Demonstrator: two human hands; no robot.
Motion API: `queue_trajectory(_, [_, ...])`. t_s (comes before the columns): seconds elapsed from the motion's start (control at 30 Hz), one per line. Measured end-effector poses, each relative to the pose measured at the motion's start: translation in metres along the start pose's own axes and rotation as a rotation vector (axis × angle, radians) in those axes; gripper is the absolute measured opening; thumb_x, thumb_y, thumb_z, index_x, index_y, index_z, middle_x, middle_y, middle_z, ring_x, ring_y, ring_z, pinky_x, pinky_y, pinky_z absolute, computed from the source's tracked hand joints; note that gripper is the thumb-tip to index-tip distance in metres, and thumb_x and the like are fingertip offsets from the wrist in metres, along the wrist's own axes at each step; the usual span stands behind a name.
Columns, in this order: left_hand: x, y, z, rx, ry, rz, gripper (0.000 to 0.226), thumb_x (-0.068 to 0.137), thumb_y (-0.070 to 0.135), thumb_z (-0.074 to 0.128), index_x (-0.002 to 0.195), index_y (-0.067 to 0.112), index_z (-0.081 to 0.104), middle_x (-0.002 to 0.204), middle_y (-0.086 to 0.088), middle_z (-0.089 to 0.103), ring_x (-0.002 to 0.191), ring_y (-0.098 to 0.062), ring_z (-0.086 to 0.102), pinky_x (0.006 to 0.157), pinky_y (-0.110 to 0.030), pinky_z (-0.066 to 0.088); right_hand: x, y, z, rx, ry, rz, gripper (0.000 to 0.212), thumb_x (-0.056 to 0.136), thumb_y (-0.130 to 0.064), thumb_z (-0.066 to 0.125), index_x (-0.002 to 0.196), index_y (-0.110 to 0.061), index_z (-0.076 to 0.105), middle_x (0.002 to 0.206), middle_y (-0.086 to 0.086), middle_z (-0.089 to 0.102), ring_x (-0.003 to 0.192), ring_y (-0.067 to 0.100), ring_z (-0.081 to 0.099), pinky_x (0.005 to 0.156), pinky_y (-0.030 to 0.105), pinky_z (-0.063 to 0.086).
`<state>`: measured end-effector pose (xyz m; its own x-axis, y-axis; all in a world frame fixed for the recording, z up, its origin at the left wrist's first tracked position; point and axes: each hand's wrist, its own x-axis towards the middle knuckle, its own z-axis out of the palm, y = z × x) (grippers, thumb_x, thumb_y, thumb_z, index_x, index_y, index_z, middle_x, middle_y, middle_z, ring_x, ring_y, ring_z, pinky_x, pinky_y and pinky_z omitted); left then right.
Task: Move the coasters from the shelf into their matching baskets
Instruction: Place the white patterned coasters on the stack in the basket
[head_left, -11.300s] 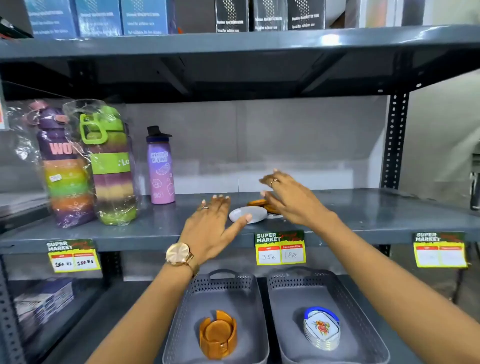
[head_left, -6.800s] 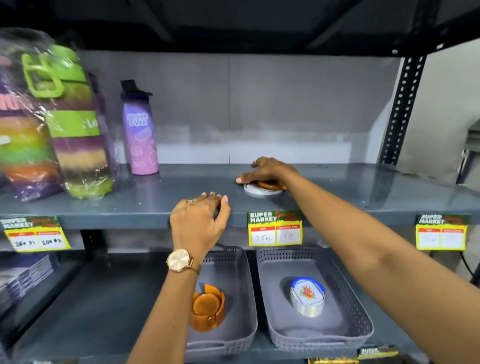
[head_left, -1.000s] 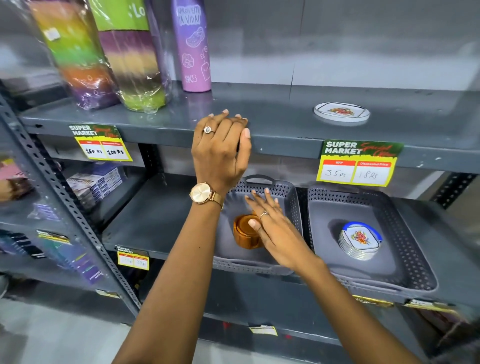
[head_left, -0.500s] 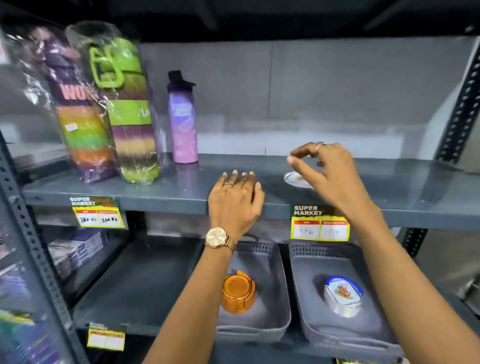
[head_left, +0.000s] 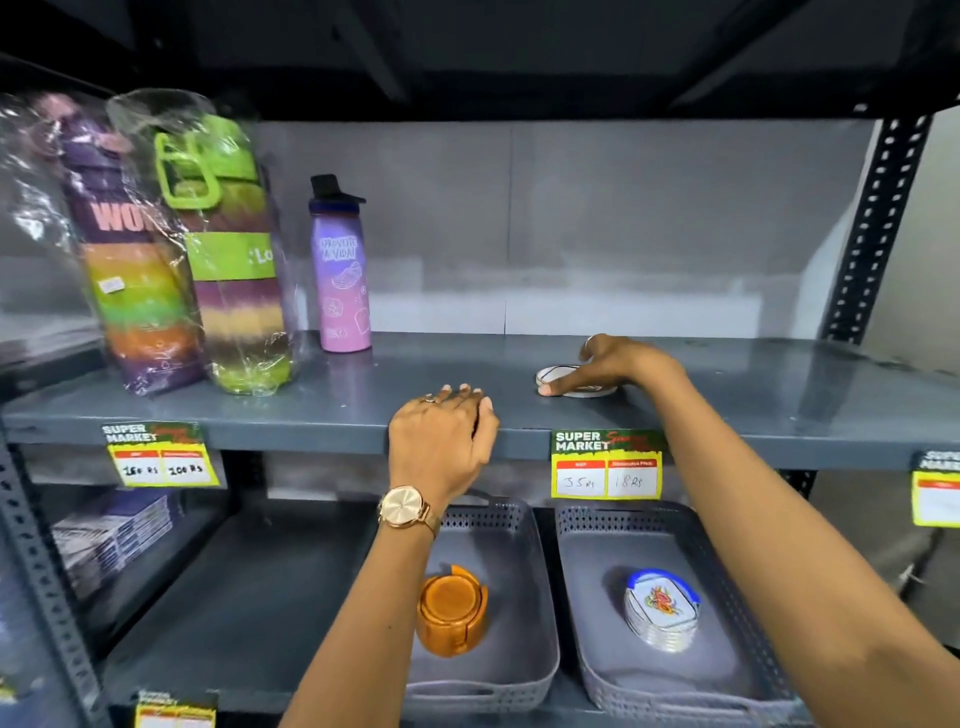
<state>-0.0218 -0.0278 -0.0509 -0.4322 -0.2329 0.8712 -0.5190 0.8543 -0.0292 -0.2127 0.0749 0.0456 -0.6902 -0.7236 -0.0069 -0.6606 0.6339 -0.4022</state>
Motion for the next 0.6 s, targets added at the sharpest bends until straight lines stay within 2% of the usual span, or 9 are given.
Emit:
queue_trajectory(0.13, [0.000, 0.001, 0.000, -0.003, 0.032, -0.006, 0.048, 0.091, 0.029, 0.036, 0.073, 0.014, 0.077, 0.077, -0.001, 0.077, 0.077, -0.021, 0.074, 0.063, -0.030, 0.055, -0.012, 0.000, 0.003, 0.161, 0.162, -0.066, 0.086, 0.057, -0.051, 0.085, 0.126, -0.011, 0.054, 0.133, 0.010, 0.054, 0.119, 0.029, 0.053, 0.095, 0.036, 0.046])
queue_trajectory(0.23, [-0.001, -0.001, 0.002, -0.011, 0.063, 0.004, 0.048, 0.091, 0.029, 0.036, 0.073, 0.013, 0.078, 0.077, -0.001, 0.077, 0.077, -0.022, 0.074, 0.062, -0.031, 0.056, -0.042, -0.002, 0.008, 0.370, 0.335, -0.193, 0.082, 0.048, -0.054, 0.086, 0.118, -0.020, 0.061, 0.122, 0.006, 0.063, 0.109, 0.022, 0.059, 0.088, 0.032, 0.050])
queue_trajectory(0.3, [0.000, -0.001, 0.005, -0.011, 0.081, 0.008, 0.048, 0.092, 0.028, 0.036, 0.072, 0.012, 0.077, 0.075, -0.003, 0.076, 0.077, -0.022, 0.074, 0.061, -0.031, 0.054, -0.075, -0.004, 0.013, 0.453, 0.379, -0.297, 0.073, 0.048, -0.053, 0.086, 0.112, -0.026, 0.066, 0.113, -0.001, 0.068, 0.104, 0.017, 0.062, 0.087, 0.033, 0.054])
queue_trajectory(0.4, [-0.001, -0.002, 0.009, 0.029, 0.125, 0.045, 0.047, 0.093, 0.026, 0.038, 0.071, 0.009, 0.075, 0.071, -0.007, 0.075, 0.082, -0.024, 0.075, 0.062, -0.031, 0.052, -0.126, -0.001, 0.029, 0.553, 0.321, -0.415, 0.059, 0.052, -0.039, 0.091, 0.106, -0.027, 0.071, 0.106, -0.008, 0.072, 0.096, 0.012, 0.068, 0.084, 0.028, 0.056])
queue_trajectory(0.53, [-0.002, -0.003, 0.012, 0.082, 0.206, 0.141, 0.043, 0.096, 0.024, 0.041, 0.080, 0.007, 0.076, 0.077, -0.008, 0.076, 0.091, -0.028, 0.073, 0.080, -0.037, 0.055, -0.161, 0.026, 0.065, 0.657, 0.102, -0.445, 0.059, 0.052, -0.022, 0.094, 0.107, -0.026, 0.073, 0.123, -0.012, 0.065, 0.110, -0.004, 0.063, 0.093, 0.019, 0.051])
queue_trajectory(0.6, [-0.006, 0.003, 0.014, 0.083, 0.232, 0.145, 0.039, 0.096, 0.024, 0.043, 0.083, 0.009, 0.077, 0.082, -0.006, 0.077, 0.094, -0.028, 0.073, 0.084, -0.039, 0.054, -0.171, 0.041, 0.084, 0.627, 0.026, -0.423, 0.061, 0.052, -0.020, 0.094, 0.109, -0.023, 0.072, 0.122, -0.015, 0.064, 0.110, -0.003, 0.063, 0.092, 0.014, 0.050])
